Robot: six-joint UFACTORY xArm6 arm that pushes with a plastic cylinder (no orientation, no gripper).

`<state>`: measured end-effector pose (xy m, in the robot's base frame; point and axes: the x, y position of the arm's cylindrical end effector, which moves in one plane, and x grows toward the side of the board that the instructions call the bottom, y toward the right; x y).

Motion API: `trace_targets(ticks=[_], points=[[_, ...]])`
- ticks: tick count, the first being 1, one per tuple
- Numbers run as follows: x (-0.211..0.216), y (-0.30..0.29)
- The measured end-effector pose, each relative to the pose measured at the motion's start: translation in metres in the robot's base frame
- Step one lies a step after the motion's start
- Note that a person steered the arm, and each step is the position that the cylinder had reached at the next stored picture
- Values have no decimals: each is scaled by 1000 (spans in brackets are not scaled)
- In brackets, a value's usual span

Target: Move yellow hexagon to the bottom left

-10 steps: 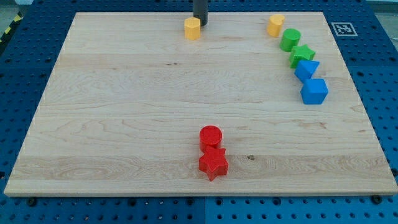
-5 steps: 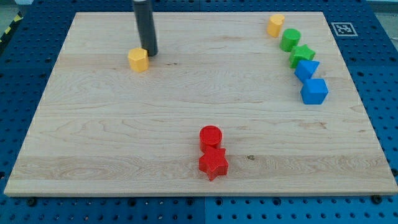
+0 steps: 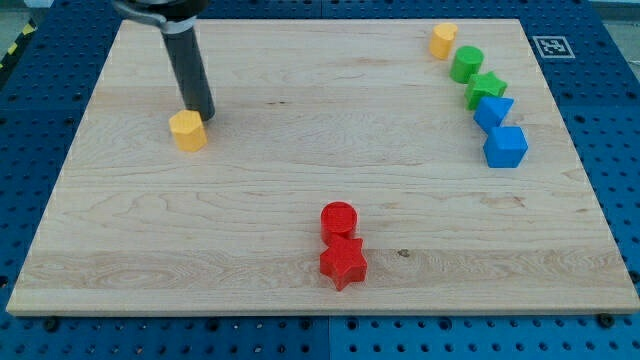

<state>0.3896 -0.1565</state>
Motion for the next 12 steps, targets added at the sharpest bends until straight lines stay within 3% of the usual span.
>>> trace_targets(ticks=[5,12], points=[[110,-31],[169,-30]])
